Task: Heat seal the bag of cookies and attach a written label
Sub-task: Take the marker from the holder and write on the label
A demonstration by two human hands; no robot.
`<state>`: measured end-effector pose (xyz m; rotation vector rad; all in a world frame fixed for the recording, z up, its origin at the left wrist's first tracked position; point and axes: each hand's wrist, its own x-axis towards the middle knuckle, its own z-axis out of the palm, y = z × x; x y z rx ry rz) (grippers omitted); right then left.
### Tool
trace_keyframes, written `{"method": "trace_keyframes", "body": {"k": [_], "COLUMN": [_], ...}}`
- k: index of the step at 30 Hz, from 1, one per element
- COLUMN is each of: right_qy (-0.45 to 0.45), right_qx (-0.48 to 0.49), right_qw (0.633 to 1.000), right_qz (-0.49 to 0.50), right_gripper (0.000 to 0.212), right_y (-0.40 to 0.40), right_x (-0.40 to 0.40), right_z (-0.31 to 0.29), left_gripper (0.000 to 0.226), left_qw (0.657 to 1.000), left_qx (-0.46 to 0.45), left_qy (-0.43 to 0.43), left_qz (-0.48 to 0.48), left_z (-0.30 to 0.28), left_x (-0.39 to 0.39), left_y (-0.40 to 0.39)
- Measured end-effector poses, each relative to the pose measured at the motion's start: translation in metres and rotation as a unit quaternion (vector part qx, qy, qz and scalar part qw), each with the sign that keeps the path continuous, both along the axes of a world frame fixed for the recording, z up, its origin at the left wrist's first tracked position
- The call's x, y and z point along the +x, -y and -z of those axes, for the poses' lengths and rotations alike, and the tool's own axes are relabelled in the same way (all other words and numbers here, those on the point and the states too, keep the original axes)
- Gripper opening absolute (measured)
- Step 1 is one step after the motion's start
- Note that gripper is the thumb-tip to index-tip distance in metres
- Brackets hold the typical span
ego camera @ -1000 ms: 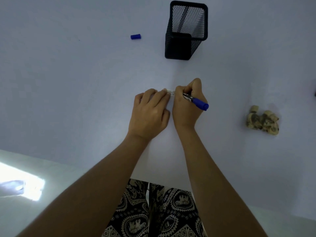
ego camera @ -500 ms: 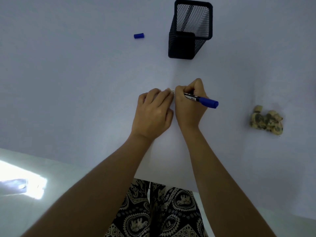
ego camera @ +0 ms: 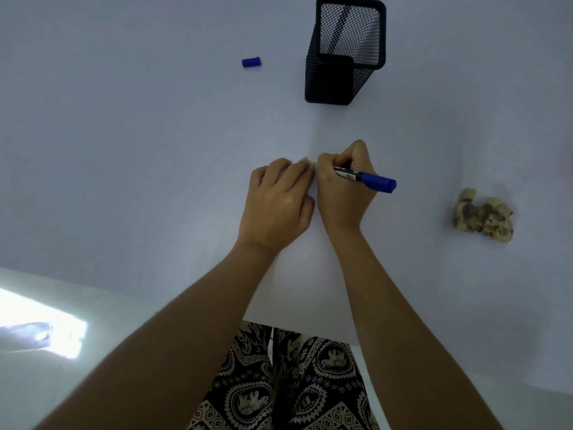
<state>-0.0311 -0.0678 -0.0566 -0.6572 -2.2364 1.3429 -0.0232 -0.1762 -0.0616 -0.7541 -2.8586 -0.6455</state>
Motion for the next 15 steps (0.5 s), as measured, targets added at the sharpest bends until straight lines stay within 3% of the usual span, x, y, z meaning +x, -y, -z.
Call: {"method": "trace_keyframes", "body": {"k": [15], "right_qy": [0.014], "right_qx": [-0.030], "right_qw": [0.999], "right_qz": [-0.006], "right_gripper": [0.026], "right_y": [0.0001], "right_x": [0.0002], "right_z": [-0.0028], "left_gripper": [0.035], "left_qw": [1.000], "left_qx": [-0.002], "left_qy": [0.000], "left_qz": [0.000], "left_z": [-0.0012], "left_x": [0.0002], "left_y": [0.0000]}}
